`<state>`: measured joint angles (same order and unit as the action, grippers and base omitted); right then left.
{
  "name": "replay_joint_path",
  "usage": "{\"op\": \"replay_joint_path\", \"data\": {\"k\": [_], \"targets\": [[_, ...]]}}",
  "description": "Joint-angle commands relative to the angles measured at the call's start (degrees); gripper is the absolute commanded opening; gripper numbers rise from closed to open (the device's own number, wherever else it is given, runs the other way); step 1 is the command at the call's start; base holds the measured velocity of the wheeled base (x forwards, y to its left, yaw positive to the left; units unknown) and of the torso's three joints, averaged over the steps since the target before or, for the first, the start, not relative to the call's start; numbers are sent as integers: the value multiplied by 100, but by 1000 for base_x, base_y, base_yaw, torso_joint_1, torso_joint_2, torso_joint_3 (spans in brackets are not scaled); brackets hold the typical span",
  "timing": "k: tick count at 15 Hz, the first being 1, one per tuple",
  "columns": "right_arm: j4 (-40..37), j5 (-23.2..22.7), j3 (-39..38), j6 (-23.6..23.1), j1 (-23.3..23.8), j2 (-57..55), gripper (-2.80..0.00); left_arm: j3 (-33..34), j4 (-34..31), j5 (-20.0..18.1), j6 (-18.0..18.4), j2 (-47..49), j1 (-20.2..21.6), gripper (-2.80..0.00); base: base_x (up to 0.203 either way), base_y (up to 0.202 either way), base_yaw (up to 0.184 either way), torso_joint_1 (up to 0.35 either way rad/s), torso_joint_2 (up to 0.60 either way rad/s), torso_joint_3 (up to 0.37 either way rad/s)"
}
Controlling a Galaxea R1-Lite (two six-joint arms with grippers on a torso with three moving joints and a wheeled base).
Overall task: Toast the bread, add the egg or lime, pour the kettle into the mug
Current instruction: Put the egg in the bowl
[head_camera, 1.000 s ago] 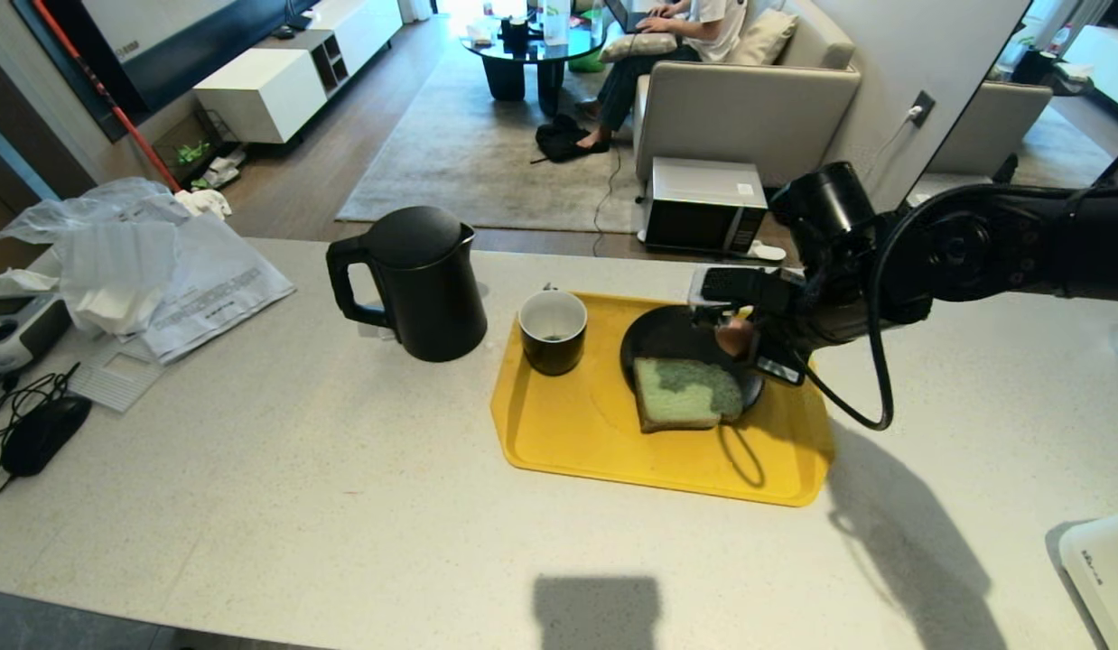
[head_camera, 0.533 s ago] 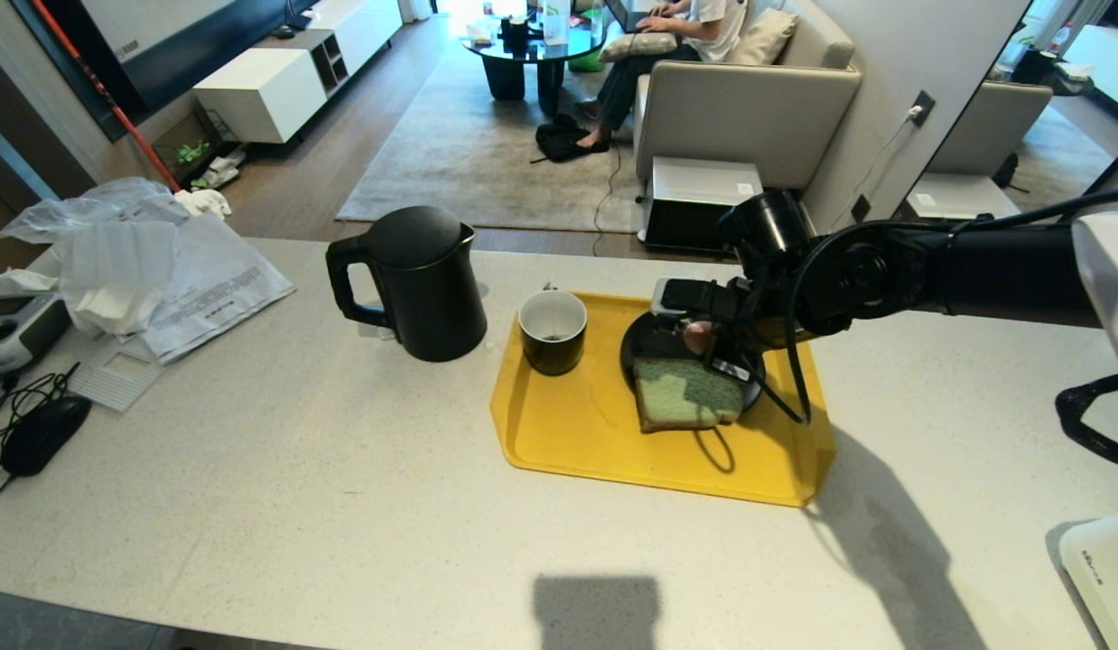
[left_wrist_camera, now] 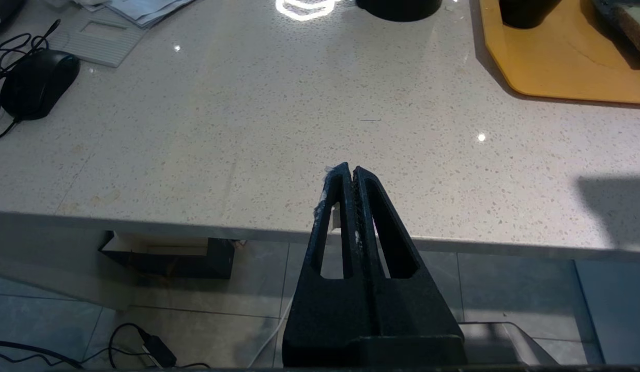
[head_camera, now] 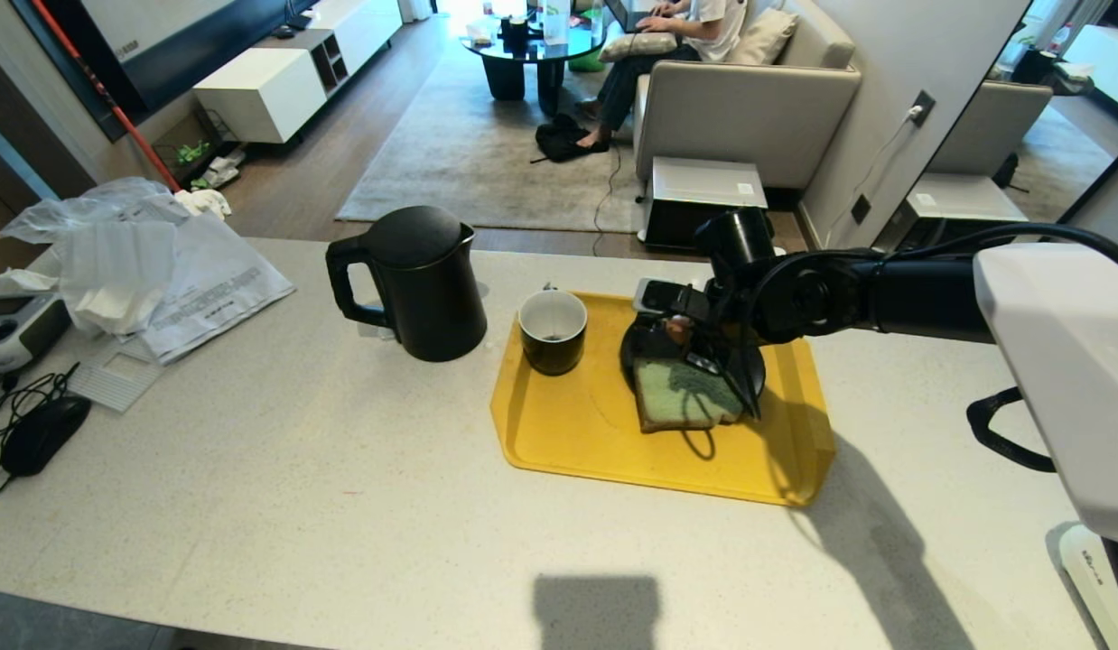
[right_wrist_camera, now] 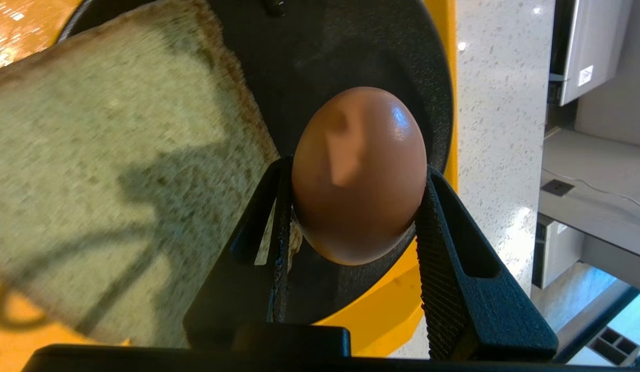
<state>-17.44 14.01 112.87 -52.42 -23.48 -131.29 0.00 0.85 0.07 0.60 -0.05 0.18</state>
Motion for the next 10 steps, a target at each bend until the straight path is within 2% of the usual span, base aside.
{"op": "replay_joint_path", "data": {"k": [1,6,10], "targets": [[100,14,16,-58,1,-143,-280,-7,3,1,2,5,-1,-280,0,0,0,0,0,0],[220,31,95,-120,36,-262,-280,0,3,1,2,5,-1,-280,0,0,0,0,0,0],[674,102,95,-246,45,-427,-280,0,3,1,2,5,-1,-280,0,0,0,0,0,0]]}}
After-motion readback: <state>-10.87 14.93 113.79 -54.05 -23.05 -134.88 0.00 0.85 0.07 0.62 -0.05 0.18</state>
